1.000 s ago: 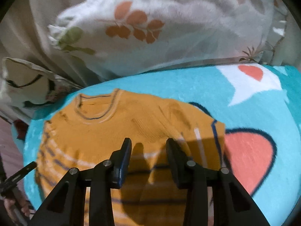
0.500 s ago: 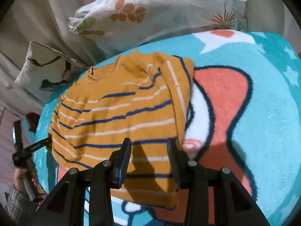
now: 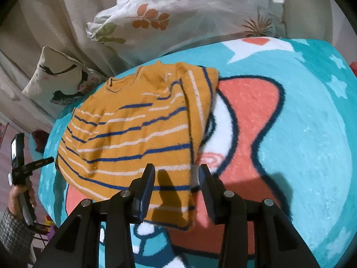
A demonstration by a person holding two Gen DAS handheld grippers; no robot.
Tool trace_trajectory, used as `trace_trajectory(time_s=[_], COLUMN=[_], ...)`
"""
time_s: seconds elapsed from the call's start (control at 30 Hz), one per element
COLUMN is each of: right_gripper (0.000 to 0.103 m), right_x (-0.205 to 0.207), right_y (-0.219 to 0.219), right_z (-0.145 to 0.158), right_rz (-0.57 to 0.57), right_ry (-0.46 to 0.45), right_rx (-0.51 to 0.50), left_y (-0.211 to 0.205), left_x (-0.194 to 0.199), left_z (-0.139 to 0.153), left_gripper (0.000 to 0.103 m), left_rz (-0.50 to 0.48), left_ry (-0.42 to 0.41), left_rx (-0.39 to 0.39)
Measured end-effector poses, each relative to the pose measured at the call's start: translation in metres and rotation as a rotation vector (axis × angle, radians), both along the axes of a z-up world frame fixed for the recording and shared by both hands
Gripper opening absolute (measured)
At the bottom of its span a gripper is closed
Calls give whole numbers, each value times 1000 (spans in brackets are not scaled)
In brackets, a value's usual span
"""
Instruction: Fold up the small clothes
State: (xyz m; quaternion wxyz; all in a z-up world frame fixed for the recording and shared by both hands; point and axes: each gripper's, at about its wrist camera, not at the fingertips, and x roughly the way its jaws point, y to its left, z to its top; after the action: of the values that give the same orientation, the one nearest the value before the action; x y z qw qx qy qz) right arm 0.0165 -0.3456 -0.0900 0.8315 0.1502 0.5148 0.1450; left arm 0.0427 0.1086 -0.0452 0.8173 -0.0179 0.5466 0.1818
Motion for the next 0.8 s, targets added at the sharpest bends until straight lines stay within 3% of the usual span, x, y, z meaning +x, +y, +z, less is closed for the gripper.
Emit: trace_trajectory(time_s=[0.2,0.27,0.33,0.37,0.43,0.6,0.8], right_gripper=[45,45,45,46,46,47,46], right_x=[-7,-4,1,4,12,34,57], right_y=[-1,6,20,27,53,149,266], right_z=[11,21,31,35,44,59,56], right_rz=[-13,-26,-34,-35,-12,115,274], right_ry=[-11,-30,-51,-57,-70,-94,-110], right_rx=[-40,-57,-66,-68,-68,-97,-127], left_y=[12,13,16,17,20,33,64], left_x=[-9,-9,-10,-10,-12,-25,-42], left_z=[10,11,12,13,16,28,33], left_gripper=[4,25,38,38,39,59,66], left_rz=[-17,-20,-26,-30,-43,-80,-117], left_ry=[-63,-82,-105,-111,-124,-159,-152], left_rx=[-97,-130,-158,-164,-169,-126,-182])
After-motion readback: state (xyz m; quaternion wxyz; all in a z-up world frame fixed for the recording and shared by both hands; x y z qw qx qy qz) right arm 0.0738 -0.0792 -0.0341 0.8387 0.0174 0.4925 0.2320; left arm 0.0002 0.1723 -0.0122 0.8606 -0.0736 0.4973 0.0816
